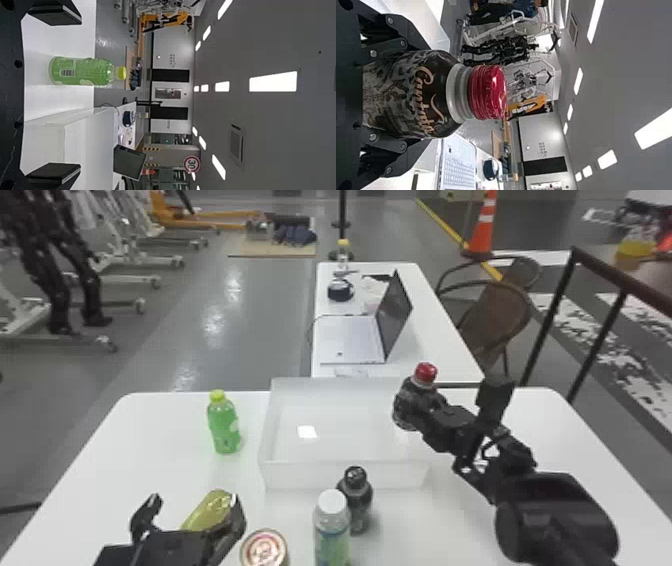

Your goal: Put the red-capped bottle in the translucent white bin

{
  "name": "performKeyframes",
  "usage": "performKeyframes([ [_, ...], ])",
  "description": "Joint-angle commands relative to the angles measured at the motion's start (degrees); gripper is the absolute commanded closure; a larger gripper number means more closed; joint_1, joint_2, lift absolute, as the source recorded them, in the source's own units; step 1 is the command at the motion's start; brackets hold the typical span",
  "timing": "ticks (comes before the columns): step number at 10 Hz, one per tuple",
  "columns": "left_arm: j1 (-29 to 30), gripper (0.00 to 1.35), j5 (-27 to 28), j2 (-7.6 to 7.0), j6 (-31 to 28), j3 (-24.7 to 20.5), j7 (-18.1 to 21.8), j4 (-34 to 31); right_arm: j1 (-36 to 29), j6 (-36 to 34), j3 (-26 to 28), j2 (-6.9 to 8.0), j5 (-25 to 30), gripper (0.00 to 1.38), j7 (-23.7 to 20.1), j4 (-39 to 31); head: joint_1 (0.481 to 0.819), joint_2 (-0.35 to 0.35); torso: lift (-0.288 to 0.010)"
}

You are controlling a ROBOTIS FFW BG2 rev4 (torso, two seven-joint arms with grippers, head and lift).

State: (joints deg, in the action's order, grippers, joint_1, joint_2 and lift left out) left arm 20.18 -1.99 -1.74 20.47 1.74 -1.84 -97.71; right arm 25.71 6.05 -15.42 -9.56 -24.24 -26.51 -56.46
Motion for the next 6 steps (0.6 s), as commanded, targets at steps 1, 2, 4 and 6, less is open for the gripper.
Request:
performKeyframes([
  [1, -0.4, 0.01, -0.3, -0.28, 0.1, 0.5, 0.0, 0.3, 1.7, 0.5, -1.6, 0.15, -1.3, 1.26, -0.8, 2.7, 0.549, 0.0, -0.1],
  [2, -0.5, 0.01, -0.3, -0.37, 0.1, 0.5, 0.0, 0.4, 2.1, 0.5, -2.0, 0.24, -2.2, 1.26, -1.4, 3.5, 0.549, 0.0, -0.1],
  [4, -0.6, 0.01, -0.3, -0.46, 0.1, 0.5, 0.0, 0.5, 2.6, -0.6, -3.1, 0.33, -4.1, 1.26, -1.9, 5.2, 0.549, 0.0, -0.1],
  [6, -0.6, 0.01, -0.4, -0.54, 0.3, 0.6, 0.0, 0.5, 2.8, -1.4, -4.2, 0.33, -5.0, 0.99, -1.9, 6.3, 0.549, 0.0, -0.1],
])
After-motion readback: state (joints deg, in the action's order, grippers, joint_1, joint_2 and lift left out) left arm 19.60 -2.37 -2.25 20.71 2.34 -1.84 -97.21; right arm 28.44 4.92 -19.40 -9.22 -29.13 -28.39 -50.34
